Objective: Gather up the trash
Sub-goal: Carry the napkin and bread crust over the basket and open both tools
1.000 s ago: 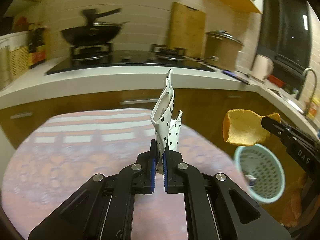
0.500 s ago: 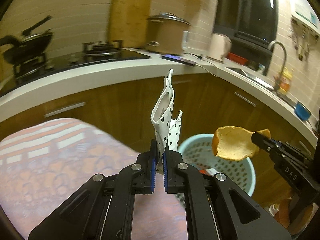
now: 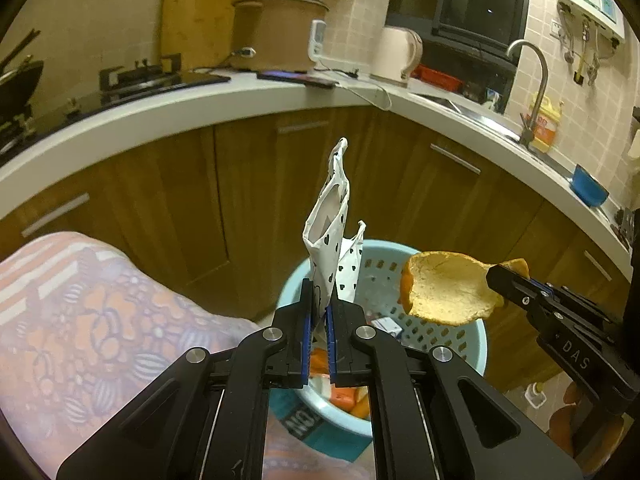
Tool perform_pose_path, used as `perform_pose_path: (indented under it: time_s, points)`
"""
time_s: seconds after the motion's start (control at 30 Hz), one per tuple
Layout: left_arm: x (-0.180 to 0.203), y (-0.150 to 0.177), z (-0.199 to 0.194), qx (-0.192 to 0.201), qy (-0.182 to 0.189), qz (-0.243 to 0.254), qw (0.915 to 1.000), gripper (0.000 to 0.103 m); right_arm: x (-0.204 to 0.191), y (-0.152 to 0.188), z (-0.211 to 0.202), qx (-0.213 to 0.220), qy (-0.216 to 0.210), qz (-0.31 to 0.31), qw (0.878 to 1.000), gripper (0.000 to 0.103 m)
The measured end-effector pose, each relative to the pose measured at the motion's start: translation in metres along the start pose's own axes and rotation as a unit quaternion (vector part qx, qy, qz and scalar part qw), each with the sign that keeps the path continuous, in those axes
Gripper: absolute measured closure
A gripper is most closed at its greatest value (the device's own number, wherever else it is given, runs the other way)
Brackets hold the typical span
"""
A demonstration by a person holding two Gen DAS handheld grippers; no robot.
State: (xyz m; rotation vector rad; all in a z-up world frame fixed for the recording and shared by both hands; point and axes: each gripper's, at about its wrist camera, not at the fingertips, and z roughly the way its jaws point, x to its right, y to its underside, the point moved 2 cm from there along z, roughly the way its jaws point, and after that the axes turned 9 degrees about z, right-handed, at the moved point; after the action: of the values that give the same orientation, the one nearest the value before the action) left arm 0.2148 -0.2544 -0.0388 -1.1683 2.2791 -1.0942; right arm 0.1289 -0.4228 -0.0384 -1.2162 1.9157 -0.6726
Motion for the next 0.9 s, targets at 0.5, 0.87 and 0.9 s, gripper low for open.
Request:
perform_pose_path:
  time_s: [0.5, 0.87, 0.9]
  points:
    - [0.008, 0.012, 0.035, -0.034, 0.006, 0.008, 0.9994, 0.057, 0.026, 0.012, 0.030, -0.066, 0.018, 0.044, 0.997, 0.082]
    - [-0.001, 0.019, 0.001, 0.012, -0.008, 0.002, 0.9999, 0.042, 0.015, 0.014, 0.007, -0.031, 0.025, 0.027, 0.999, 0.060]
    - [-0.001, 0.021, -0.005, 0.020, -0.013, 0.001, 0.9997, 0.040, 0.013, 0.015, 0.004, -0.027, 0.028, 0.023, 0.999, 0.060]
